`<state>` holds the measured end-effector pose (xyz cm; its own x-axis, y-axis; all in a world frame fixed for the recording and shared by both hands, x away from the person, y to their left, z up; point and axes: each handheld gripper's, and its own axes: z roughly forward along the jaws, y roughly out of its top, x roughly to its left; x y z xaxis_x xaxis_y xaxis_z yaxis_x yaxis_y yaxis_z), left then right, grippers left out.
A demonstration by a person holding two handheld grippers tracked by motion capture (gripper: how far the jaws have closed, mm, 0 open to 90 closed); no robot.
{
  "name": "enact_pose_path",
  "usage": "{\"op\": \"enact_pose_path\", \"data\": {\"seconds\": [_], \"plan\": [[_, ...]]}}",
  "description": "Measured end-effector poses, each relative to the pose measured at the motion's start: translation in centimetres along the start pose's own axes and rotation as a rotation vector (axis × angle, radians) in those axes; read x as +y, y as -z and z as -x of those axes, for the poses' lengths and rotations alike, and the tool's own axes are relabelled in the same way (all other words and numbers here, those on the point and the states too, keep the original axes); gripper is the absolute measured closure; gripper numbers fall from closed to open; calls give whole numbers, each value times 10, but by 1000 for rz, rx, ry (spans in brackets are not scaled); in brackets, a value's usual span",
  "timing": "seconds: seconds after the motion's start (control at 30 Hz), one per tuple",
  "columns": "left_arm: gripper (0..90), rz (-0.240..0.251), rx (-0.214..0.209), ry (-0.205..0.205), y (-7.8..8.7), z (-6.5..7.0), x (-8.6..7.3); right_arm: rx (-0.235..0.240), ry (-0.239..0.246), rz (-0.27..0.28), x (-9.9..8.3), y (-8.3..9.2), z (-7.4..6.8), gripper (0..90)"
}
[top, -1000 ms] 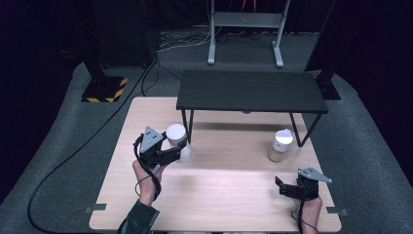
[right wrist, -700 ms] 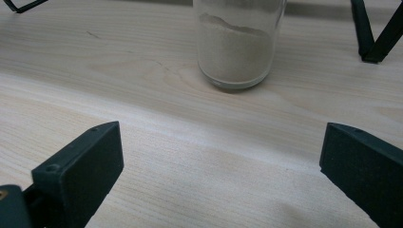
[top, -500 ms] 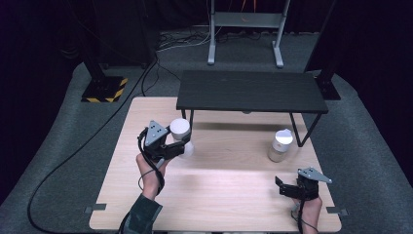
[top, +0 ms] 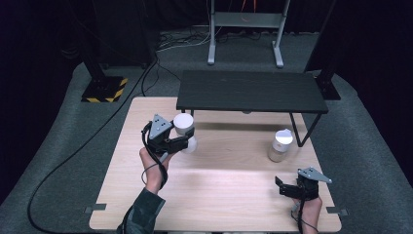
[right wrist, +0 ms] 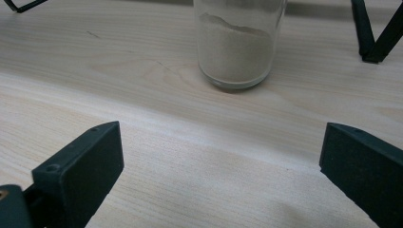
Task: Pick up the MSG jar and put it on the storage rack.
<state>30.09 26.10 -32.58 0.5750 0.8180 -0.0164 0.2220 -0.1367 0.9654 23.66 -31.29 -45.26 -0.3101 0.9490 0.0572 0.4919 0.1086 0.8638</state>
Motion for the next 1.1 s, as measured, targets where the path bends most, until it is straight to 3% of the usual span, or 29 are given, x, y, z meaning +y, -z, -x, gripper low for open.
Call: {"op": "enact_pose_path", "data": {"seconds": [1.1], "plan": [[342,17,-6,-32,-12,4,34,3,5,-6,1,0,0,0]]}}
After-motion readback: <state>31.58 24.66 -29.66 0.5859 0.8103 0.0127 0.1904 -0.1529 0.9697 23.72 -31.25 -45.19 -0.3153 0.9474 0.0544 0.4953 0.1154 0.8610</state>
